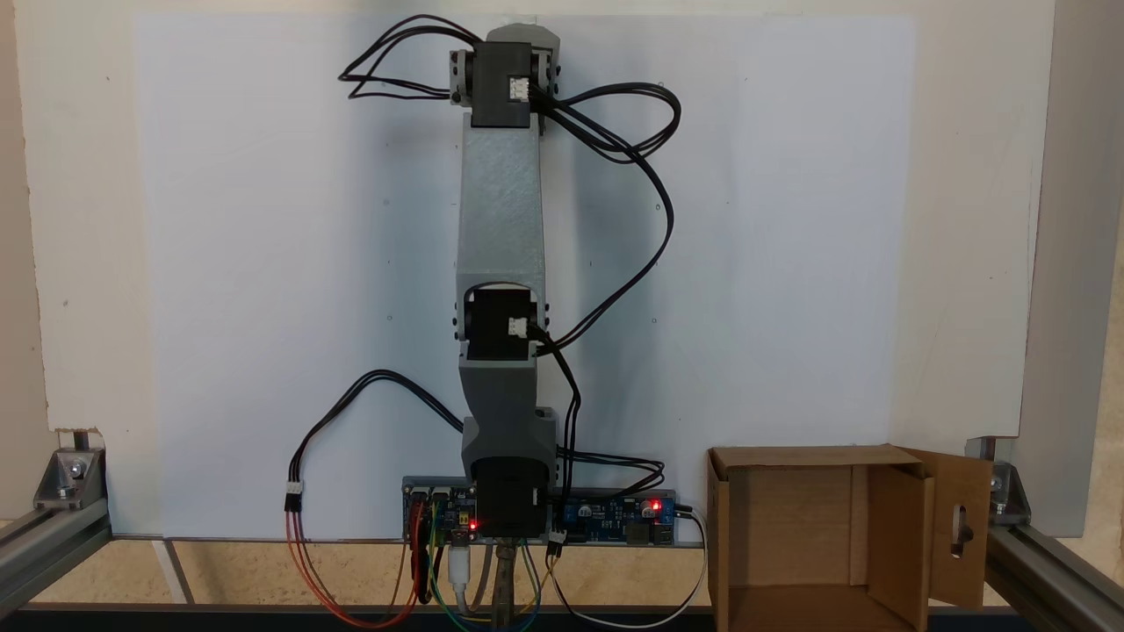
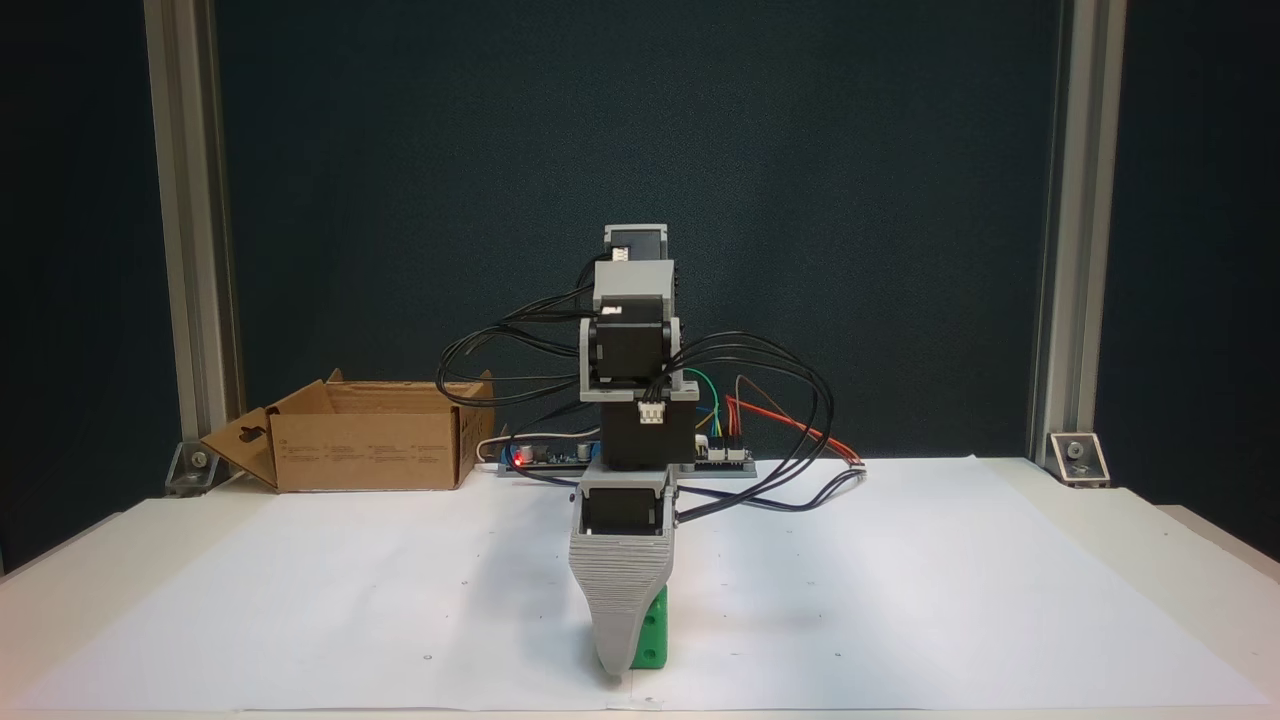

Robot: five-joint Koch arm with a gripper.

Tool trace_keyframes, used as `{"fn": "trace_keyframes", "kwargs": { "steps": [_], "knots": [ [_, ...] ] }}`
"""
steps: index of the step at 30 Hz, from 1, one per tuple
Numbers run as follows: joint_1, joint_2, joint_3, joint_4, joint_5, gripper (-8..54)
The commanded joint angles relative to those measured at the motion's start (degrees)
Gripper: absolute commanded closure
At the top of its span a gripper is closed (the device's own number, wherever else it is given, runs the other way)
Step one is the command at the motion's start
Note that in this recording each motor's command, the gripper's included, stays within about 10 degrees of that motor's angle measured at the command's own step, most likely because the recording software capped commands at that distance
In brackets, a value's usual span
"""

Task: Grasp a green dice and put it in the bin.

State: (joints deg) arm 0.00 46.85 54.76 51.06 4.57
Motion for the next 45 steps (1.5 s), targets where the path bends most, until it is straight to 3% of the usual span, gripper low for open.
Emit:
{"fn": "trace_keyframes", "kwargs": {
  "steps": [1, 6, 11, 15, 16, 23, 37, 45],
  "knots": [
    [0.88, 0.44, -3.96, -0.35, 2.02, 6.6],
    [0.79, 0.18, -3.96, -0.18, 2.02, 8.5],
    [0.79, 0.18, -3.96, -0.18, 2.02, 18.9],
    [1.05, 0.18, -3.96, -0.18, 2.20, 33.2],
    [1.05, 0.18, -3.96, -0.09, 2.20, 34.0],
    [0.70, 1.32, -3.96, 3.43, 2.37, 34.0],
    [-4.04, 30.41, -3.96, 19.25, 4.04, 34.0],
    [1.05, 36.83, -0.26, 20.65, 1.93, 34.0]
  ]
}}
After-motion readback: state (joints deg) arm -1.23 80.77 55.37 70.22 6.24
